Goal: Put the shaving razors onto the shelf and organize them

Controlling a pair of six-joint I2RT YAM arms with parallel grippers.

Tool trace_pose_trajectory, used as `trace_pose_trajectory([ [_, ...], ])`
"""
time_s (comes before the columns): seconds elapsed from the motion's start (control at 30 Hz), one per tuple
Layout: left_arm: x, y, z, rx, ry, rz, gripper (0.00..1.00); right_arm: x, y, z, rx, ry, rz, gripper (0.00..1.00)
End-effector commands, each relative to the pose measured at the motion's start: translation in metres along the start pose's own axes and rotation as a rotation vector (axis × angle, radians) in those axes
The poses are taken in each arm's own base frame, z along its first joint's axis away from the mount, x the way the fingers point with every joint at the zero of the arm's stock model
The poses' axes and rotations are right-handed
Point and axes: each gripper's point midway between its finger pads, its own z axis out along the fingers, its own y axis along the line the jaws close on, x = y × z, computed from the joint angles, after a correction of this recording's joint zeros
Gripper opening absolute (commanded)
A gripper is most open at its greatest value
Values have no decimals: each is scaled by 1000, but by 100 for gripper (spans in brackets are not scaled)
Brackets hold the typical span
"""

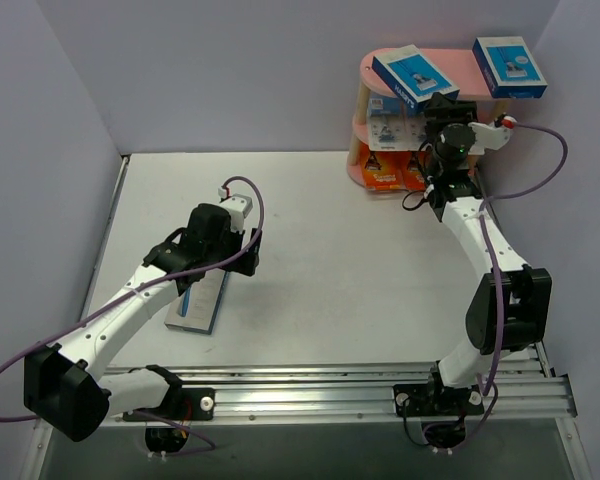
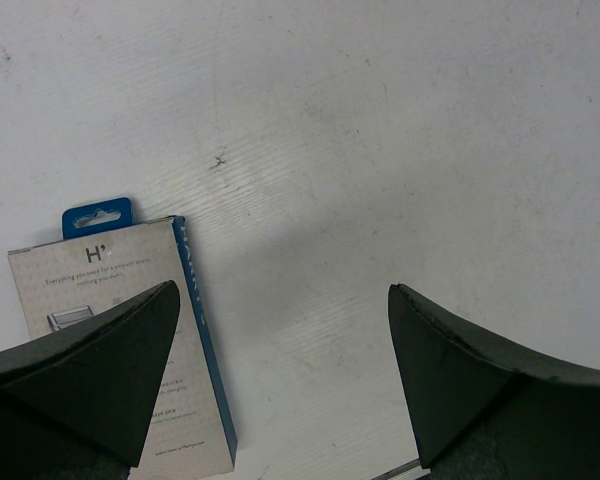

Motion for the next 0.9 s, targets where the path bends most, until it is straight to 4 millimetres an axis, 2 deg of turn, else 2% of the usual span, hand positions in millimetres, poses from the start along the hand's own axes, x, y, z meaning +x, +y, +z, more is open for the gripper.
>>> trace_pose_trajectory([
  [0.0, -27, -3, -13, 2, -81, 7, 94, -7, 30, -5, -77, 48, 33, 53],
  [0.13, -27, -2, -13, 0, -82, 10, 94, -7, 36, -1, -105, 66, 59, 55],
  [0.33, -28, -2, -14, -1, -85, 10, 94, 4, 32, 7, -103, 108, 83, 57],
  [0.6, -29, -2, -15, -2, -90, 11, 94, 10, 37, 12, -128, 129, 143, 58],
  [0.87, -29, -1, -16, -3, -92, 11, 94, 9, 42, 13, -158, 120, 185, 33],
])
